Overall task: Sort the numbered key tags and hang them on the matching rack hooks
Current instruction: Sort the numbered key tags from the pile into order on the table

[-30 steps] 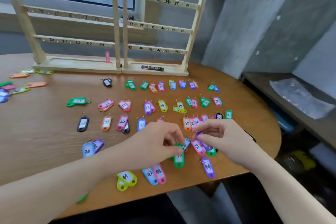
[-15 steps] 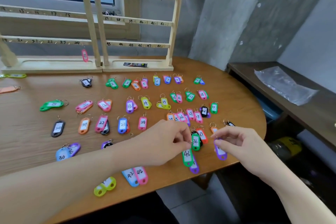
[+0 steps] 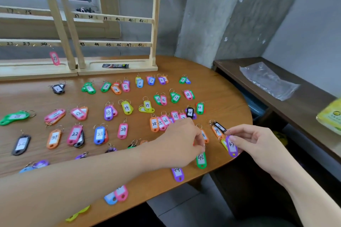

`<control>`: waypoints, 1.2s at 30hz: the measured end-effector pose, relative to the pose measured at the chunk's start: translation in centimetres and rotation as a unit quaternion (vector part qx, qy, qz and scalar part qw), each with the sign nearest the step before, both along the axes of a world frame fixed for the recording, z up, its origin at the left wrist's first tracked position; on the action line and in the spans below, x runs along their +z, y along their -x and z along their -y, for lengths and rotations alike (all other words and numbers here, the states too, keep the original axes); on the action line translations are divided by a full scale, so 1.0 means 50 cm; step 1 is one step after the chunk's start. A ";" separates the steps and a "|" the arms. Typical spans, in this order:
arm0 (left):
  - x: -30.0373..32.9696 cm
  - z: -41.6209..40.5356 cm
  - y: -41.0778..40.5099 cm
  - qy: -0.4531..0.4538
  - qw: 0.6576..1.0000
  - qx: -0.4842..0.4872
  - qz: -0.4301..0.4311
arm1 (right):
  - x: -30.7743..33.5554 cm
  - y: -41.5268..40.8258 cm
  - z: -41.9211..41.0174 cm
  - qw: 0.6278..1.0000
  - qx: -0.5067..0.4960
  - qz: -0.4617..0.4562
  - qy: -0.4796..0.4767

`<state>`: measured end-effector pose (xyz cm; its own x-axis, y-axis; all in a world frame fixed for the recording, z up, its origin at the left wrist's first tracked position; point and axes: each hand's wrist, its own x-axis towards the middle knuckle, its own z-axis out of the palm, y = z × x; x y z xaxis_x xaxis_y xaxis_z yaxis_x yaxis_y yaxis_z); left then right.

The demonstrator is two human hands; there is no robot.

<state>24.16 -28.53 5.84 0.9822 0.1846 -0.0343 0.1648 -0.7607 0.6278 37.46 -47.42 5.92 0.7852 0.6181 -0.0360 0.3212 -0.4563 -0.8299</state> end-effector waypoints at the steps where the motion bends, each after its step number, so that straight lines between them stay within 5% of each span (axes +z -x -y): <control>1: -0.004 0.004 -0.006 -0.013 1.000 0.000 0.001 | -0.002 -0.004 0.001 1.000 0.000 -0.001 0.001; 13: -0.044 0.015 -0.032 -0.145 0.989 -0.004 0.033 | -0.022 -0.013 -0.013 0.991 0.086 0.070 0.073; 22: -0.054 0.003 -0.029 -0.163 0.983 0.007 0.084 | -0.017 -0.005 -0.036 0.973 0.108 0.169 0.117; 36: 0.024 -0.192 0.095 -0.148 0.964 0.180 0.126 | 0.020 0.053 -0.135 0.969 0.157 0.184 0.044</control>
<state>19.43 -18.93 7.06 0.8228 0.4801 0.3042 0.3217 -0.8345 0.4473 34.82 -40.68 6.92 0.5279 0.8365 0.1468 0.7228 -0.3518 -0.5947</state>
